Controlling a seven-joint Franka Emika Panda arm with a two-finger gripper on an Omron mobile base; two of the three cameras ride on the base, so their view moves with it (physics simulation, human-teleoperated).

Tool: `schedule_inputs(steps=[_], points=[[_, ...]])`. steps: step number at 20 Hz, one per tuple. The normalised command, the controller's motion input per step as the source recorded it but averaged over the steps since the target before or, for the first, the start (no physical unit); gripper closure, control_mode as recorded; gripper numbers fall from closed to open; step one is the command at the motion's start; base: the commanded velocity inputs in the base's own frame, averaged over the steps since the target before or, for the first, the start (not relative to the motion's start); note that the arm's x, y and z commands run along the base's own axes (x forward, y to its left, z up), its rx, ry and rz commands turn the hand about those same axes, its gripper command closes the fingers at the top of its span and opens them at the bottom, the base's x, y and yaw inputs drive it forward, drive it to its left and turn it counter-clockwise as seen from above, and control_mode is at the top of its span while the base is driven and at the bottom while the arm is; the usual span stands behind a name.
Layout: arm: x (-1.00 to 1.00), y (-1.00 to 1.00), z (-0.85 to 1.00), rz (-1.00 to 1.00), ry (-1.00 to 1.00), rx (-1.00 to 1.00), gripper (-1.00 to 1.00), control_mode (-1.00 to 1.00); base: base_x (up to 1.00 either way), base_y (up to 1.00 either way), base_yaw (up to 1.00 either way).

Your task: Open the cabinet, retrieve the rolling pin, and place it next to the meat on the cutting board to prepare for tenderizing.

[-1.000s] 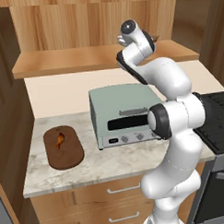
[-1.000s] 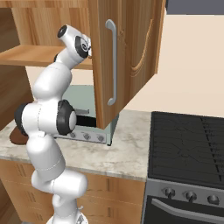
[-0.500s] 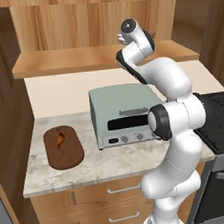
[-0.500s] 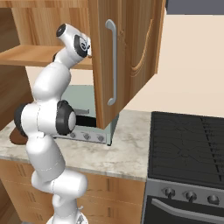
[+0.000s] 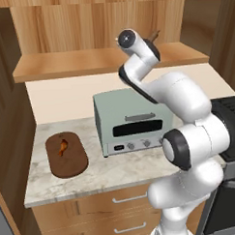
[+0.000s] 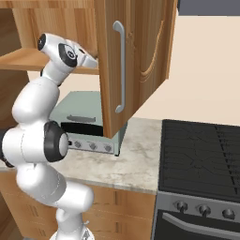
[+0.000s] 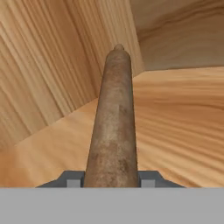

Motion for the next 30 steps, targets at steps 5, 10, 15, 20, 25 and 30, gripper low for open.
schedule_inputs(steps=[5,10,15,20,25,30], points=[[-0.54,0.47,0.34,0.00,-0.12,0.07,1.00,-1.00,0.00,0.00,0.00],[-0.46,0.41,0.54,0.00,-0.01,0.16,1.00,-1.00,0.00,0.00,0.00],[-0.55,0.51,0.38,0.00,0.00,0.17,1.00,-1.00,0.00,0.00,0.00],[-0.73,0.59,0.11,0.00,-0.01,0.13,1.00,-1.00,0.00,0.00,0.00],[-0.79,0.63,0.00,0.00,-0.03,0.11,1.00,-1.00,0.00,0.00,0.00],[-0.68,0.68,-0.17,0.05,-0.02,0.06,1.00,-1.00,0.00,0.00,0.00]])
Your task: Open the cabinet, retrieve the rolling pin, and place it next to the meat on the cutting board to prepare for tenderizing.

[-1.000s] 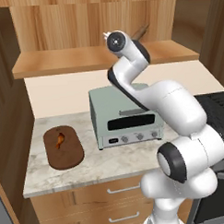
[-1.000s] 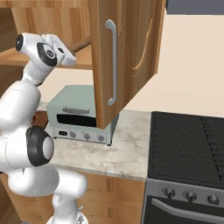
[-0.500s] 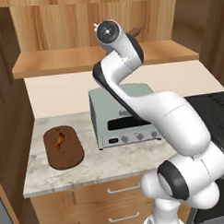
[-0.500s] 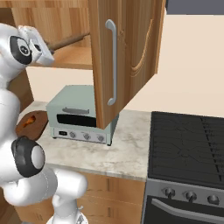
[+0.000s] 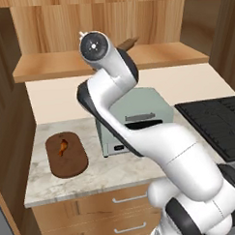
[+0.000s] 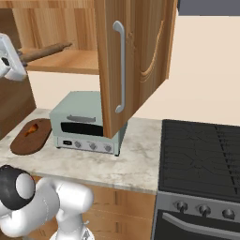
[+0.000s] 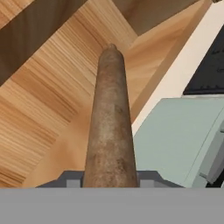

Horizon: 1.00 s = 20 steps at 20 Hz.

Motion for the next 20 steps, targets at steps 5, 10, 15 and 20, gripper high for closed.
schedule_inputs(steps=[5,10,15,20], points=[[-0.35,0.65,-0.32,0.09,0.01,0.04,1.00,-1.00,0.00,0.00,0.00],[-0.27,0.51,-0.43,0.08,0.00,0.05,1.00,-1.00,0.00,0.00,0.00],[-0.24,0.38,-0.42,0.05,-0.01,0.05,1.00,-1.00,0.00,0.00,0.00],[-0.04,0.09,-0.41,0.03,-0.01,0.00,1.00,-1.00,0.00,0.00,0.00]])
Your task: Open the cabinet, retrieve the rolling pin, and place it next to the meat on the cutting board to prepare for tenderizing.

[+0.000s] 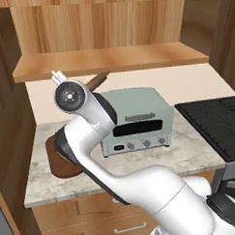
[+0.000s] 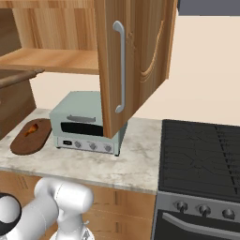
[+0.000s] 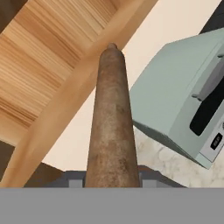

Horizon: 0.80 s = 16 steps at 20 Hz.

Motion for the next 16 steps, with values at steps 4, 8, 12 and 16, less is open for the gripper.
schedule_inputs(steps=[4,8,12,16], points=[[0.00,0.02,-0.52,0.00,0.00,-0.08,1.00,-1.00,0.00,0.00,0.00],[0.01,0.07,-0.62,0.00,0.00,-0.04,1.00,-1.00,0.00,0.00,0.00],[0.08,0.15,-0.73,0.00,0.02,-0.05,1.00,-1.00,0.00,0.00,0.00],[0.22,0.14,-0.63,0.01,0.09,0.00,1.00,-1.00,0.00,0.00,0.00]])
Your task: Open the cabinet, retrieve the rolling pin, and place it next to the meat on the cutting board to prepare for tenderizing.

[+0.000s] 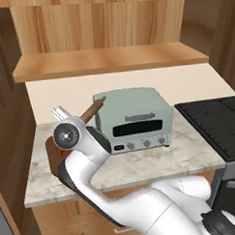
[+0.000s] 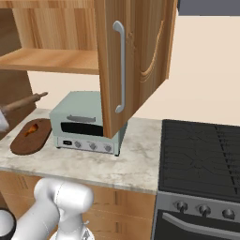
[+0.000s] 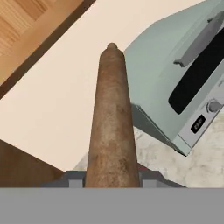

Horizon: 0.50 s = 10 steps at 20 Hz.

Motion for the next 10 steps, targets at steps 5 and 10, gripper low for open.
schedule_inputs(steps=[5,10], points=[[0.42,0.22,-0.60,0.02,0.12,0.00,1.00,-1.00,0.00,0.00,0.00],[0.61,0.26,-0.53,0.00,0.18,0.00,1.00,-1.00,0.00,0.00,0.00]])
